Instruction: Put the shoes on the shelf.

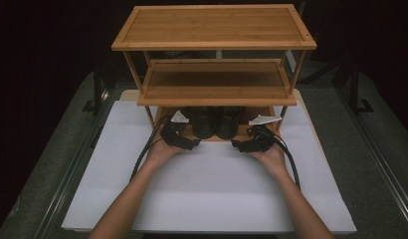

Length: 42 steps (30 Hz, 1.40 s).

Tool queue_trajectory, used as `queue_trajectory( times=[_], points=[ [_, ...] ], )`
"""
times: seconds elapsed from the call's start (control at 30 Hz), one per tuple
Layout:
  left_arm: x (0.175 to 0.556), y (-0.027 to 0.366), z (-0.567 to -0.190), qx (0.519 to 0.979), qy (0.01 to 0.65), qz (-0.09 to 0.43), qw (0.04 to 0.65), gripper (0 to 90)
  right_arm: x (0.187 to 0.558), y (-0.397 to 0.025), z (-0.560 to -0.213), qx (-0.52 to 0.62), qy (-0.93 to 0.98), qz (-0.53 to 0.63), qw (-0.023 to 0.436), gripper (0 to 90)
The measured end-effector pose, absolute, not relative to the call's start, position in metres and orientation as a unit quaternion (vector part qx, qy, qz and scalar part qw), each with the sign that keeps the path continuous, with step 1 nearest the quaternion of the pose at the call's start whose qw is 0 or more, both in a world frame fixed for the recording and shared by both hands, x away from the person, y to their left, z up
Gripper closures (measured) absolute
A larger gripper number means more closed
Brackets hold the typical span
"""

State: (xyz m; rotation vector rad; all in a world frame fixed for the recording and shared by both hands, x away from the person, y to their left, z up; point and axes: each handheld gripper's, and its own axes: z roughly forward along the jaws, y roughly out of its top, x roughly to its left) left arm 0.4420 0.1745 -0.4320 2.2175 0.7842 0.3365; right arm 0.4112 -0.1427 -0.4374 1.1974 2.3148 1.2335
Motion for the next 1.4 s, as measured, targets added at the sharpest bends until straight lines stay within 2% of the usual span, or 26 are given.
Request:
queue_trajectory(
  times=[0.43, 0.63, 1.03, 1.4],
  points=[
    [0.383, 0.208, -0.41, 0.854, 0.298, 0.145, 0.401, 10.2, 0.361, -0.172, -0.426, 0.414, 0.797, 0.413, 0.146, 9.2],
    [0.354, 0.232, -0.412, 0.861, 0.303, 0.152, 0.38, 10.2, 0.337, -0.18, -0.429, 0.416, 0.807, 0.393, 0.145, 2.5],
    [0.295, 0.281, -0.426, 0.863, 0.332, 0.16, 0.344, 10.2, 0.289, -0.209, -0.442, 0.431, 0.813, 0.363, 0.15, 2.5],
    [0.262, 0.318, -0.441, 0.863, 0.359, 0.155, 0.321, 7.1, 0.251, -0.251, -0.452, 0.456, 0.799, 0.35, 0.178, 2.5]
  ],
)
